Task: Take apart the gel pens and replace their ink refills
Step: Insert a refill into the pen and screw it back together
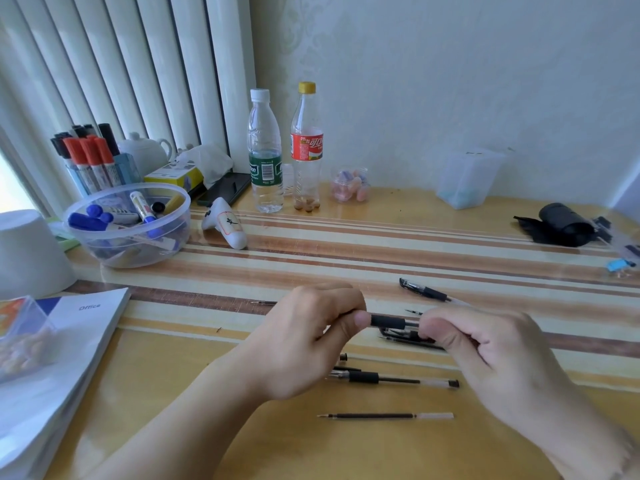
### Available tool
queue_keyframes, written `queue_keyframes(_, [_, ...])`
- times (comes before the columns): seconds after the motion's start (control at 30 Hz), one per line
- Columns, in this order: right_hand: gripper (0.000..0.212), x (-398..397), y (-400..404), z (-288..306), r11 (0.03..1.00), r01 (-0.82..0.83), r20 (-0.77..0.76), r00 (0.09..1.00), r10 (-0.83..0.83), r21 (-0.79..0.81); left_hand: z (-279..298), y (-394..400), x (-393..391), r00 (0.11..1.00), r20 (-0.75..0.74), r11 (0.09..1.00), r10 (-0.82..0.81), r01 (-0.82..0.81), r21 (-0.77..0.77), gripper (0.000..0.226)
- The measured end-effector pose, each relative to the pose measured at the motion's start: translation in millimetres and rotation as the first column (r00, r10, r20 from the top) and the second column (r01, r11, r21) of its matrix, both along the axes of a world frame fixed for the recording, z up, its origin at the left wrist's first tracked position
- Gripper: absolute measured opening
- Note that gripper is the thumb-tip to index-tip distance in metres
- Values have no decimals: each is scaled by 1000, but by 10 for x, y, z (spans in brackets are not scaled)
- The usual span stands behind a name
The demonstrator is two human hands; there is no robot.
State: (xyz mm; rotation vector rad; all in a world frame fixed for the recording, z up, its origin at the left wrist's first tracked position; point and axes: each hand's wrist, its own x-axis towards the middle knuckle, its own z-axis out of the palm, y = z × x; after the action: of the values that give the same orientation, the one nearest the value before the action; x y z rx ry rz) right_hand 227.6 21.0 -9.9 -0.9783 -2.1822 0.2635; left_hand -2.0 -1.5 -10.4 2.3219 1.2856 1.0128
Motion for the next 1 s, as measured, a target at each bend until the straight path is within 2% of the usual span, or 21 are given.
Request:
queue_keyframes(0.1, [24, -26, -14, 2, 999, 24, -99, 995, -21, 29, -11, 7, 10, 997, 74, 999, 16, -13, -38, 38])
queue_keyframes(0.17, [29, -31, -20, -5, 1000, 18, -135, 991, -19, -10, -11, 15, -2, 994, 107, 999, 31, -28, -28, 39])
queue_keyframes(0.23, [32, -30, -20, -13, 999, -2, -84, 996, -3, -52, -14, 22, -11, 991, 129, 1000, 30, -30, -4, 38])
queue_keyframes(0.33, [20, -18, -8, -16, 999, 37, 3, 999, -37, 22, -38, 22, -10, 990, 139, 1000, 24, -22, -10, 42])
queue_keyframes(0.4, [12, -16, -15, 6, 996, 88, 18, 996, -88, 17, -48, 29, -9, 990, 137, 999, 35, -32, -28, 43])
queue_keyframes(0.5, [24, -20, -37, 2, 995, 79, 52, 996, -75, -62, -44, 34, -9, 990, 132, 999, 41, -36, -40, 40])
queue_keyframes(0.63, [38, -37, -31, 7, 999, 36, 81, 996, -33, -39, -35, 17, -4, 991, 128, 997, 31, -22, -68, 36])
queue_keyframes(0.77, [16, -48, -51, 6, 995, 100, 60, 993, -100, -1, -18, 14, -17, 989, 147, 997, 20, -9, -80, 35])
queue_keyframes(0.9, [21, -59, -62, -20, 995, 83, 20, 996, -82, -50, -12, 6, -19, 988, 150, 996, 38, -26, -81, 30])
queue_keyframes(1.0, [25, -39, -57, -8, 995, 85, 83, 993, -80, -57, 8, -2, -16, 986, 158, 993, 58, -42, -107, 22])
